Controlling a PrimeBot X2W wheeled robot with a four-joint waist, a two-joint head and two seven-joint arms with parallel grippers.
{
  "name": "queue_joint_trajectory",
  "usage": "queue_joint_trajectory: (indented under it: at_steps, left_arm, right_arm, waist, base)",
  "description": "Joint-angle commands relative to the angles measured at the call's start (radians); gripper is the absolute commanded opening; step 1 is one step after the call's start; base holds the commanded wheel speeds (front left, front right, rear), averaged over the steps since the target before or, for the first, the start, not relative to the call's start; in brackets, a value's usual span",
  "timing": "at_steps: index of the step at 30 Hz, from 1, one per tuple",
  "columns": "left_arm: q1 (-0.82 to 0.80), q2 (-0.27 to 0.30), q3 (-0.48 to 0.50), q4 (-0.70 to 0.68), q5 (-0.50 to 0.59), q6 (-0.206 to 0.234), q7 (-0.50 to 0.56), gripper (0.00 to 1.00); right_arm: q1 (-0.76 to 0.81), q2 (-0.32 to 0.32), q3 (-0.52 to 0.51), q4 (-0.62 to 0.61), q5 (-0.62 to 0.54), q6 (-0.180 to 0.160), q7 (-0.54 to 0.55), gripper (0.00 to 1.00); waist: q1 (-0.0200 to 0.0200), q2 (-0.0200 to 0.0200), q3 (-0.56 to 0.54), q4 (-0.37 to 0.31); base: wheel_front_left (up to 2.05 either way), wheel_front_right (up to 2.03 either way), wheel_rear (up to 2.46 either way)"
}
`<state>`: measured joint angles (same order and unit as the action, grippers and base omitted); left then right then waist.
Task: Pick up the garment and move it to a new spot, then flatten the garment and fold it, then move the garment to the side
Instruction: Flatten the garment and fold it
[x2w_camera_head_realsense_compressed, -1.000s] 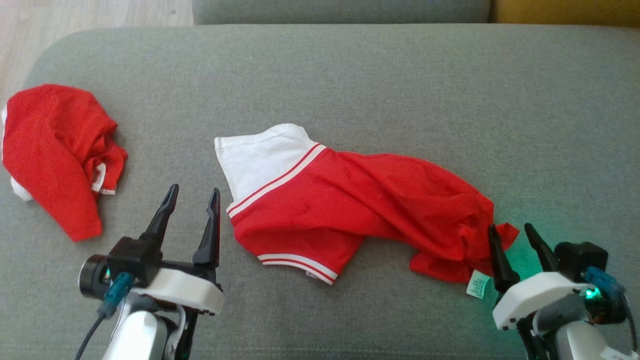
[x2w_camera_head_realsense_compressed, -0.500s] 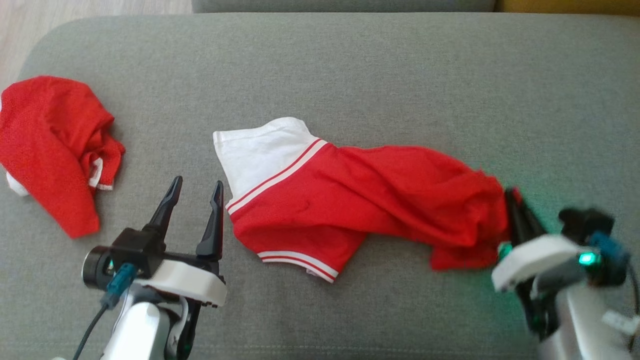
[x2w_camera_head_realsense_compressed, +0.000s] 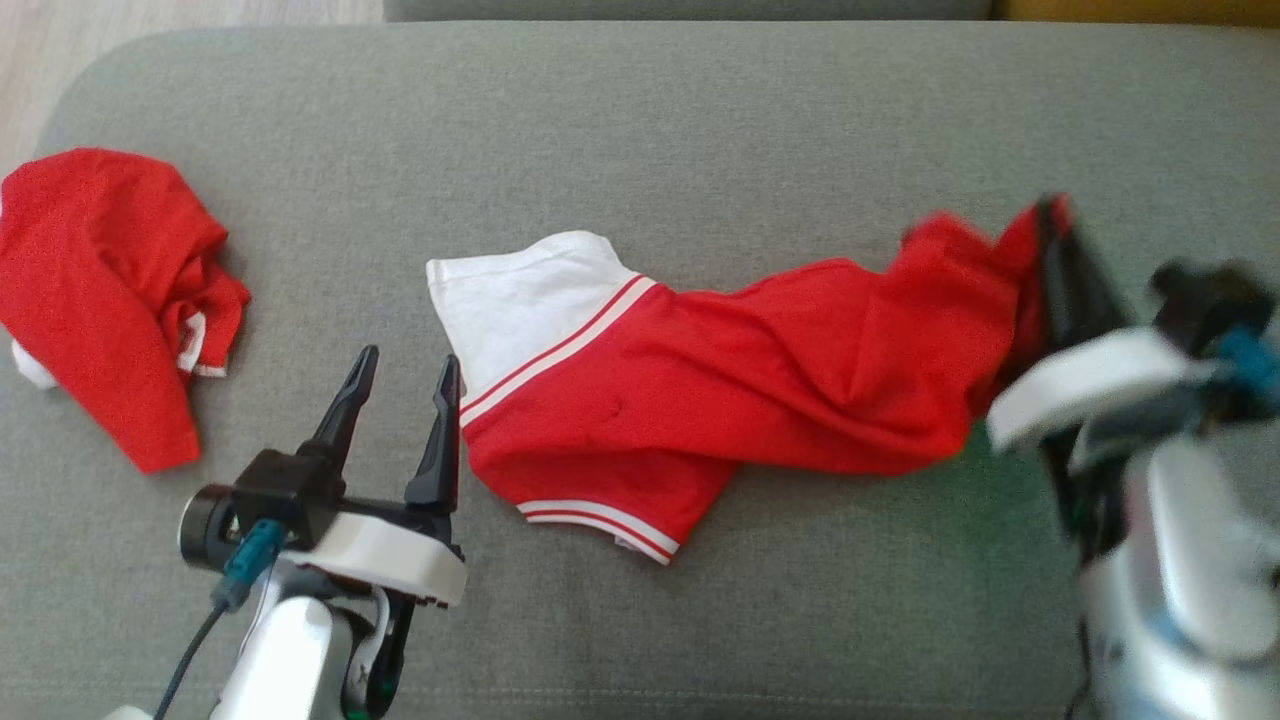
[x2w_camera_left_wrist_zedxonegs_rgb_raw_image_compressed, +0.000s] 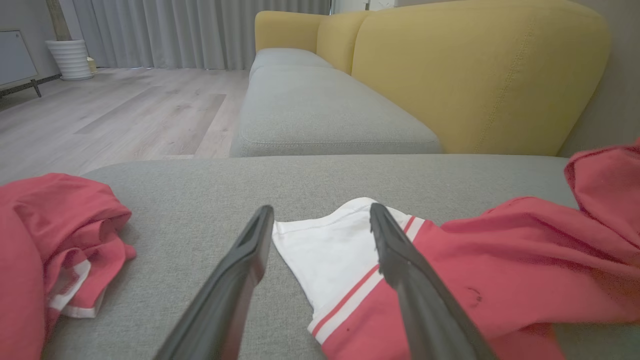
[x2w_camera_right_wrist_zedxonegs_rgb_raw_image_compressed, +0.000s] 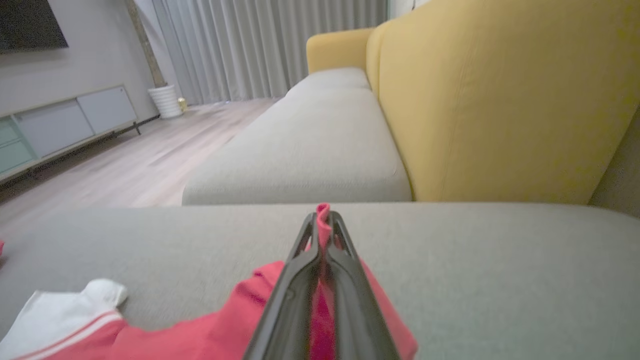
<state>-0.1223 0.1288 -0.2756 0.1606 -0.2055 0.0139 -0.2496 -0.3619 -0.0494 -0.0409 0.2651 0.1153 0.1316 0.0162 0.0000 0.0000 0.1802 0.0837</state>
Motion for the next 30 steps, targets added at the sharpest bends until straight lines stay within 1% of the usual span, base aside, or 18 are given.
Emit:
queue_joint_trajectory:
  at_steps: [1, 4, 6, 10, 16, 17, 19, 21, 22, 23, 24, 27, 30]
  left_arm:
    - [-0.048, 0.007, 0.034, -0.036, -0.003, -0.005, -0.012, 1.00]
    - [-0.044, 0.003, 0.037, -0.038, -0.004, -0.006, -0.012, 1.00]
    - [-0.042, 0.003, 0.040, -0.039, -0.004, -0.008, -0.012, 1.00]
    - [-0.041, 0.003, 0.043, -0.038, -0.002, -0.012, -0.012, 1.00]
    - [-0.038, 0.006, 0.048, -0.035, 0.003, -0.013, -0.012, 1.00]
    - [-0.037, 0.006, 0.050, -0.034, 0.003, -0.013, -0.012, 1.00]
    - [-0.034, 0.006, 0.052, -0.031, 0.001, -0.013, -0.012, 1.00]
    - [-0.029, 0.006, 0.055, -0.028, 0.001, -0.012, -0.012, 1.00]
    - [-0.026, 0.007, 0.057, -0.027, 0.000, -0.011, -0.012, 1.00]
    - [-0.026, 0.007, 0.057, -0.027, 0.000, -0.011, -0.012, 1.00]
    - [-0.023, 0.007, 0.058, -0.026, 0.000, -0.011, -0.012, 1.00]
    - [-0.012, 0.008, 0.062, -0.023, -0.002, -0.009, -0.012, 1.00]
    - [0.002, 0.009, 0.065, -0.022, -0.002, -0.005, -0.012, 1.00]
  right_arm:
    - [0.068, -0.001, 0.044, -0.032, 0.014, -0.001, -0.006, 0.00]
    - [0.185, -0.001, 0.085, -0.037, 0.047, -0.001, 0.000, 0.00]
    - [0.252, -0.001, 0.094, -0.034, 0.071, -0.001, 0.004, 0.00]
    - [0.330, -0.001, 0.057, -0.023, 0.115, -0.001, -0.016, 0.00]
    - [0.357, -0.001, 0.003, 0.011, 0.145, -0.001, -0.032, 0.00]
    - [0.363, -0.001, 0.003, 0.027, 0.143, -0.001, -0.022, 0.09]
    - [0.372, -0.001, 0.005, 0.056, 0.153, -0.001, -0.013, 0.42]
    - [0.382, -0.001, 0.006, 0.088, 0.158, -0.001, -0.004, 0.51]
    - [0.385, -0.001, 0.008, 0.099, 0.163, -0.001, -0.006, 0.82]
    - [0.385, -0.001, 0.008, 0.099, 0.163, -0.001, -0.006, 0.82]
    - [0.386, -0.001, 0.009, 0.107, 0.165, -0.001, -0.010, 1.00]
    - [0.388, -0.001, 0.017, 0.102, 0.181, -0.001, -0.039, 1.00]
    - [0.394, -0.001, 0.030, 0.052, 0.184, -0.001, -0.068, 1.00]
  waist:
    - [0.0000, 0.0000, 0.005, 0.006]
    - [0.0000, 0.0000, 0.010, 0.006]
    - [0.0000, 0.0000, 0.014, 0.003]
    - [0.0000, 0.0000, 0.014, -0.002]
    - [0.0000, 0.0000, 0.007, -0.007]
    - [0.0000, 0.0000, 0.004, -0.007]
    - [0.0000, 0.0000, -0.001, -0.005]
    - [0.0000, 0.0000, -0.008, -0.005]
    - [0.0000, 0.0000, -0.012, -0.005]
    - [0.0000, 0.0000, -0.012, -0.005]
    - [0.0000, 0.0000, -0.015, -0.005]
    - [0.0000, 0.0000, -0.030, -0.008]
    - [0.0000, 0.0000, -0.048, -0.011]
  base:
    - [0.00, 0.00, 0.00]
    - [0.00, 0.00, 0.00]
    - [0.00, 0.00, 0.00]
    - [0.00, 0.00, 0.00]
    - [0.00, 0.00, 0.00]
    - [0.00, 0.00, 0.00]
    - [0.00, 0.00, 0.00]
    - [0.00, 0.00, 0.00]
    - [0.00, 0.00, 0.00]
    - [0.00, 0.00, 0.00]
    - [0.00, 0.00, 0.00]
    - [0.00, 0.00, 0.00]
    - [0.00, 0.00, 0.00]
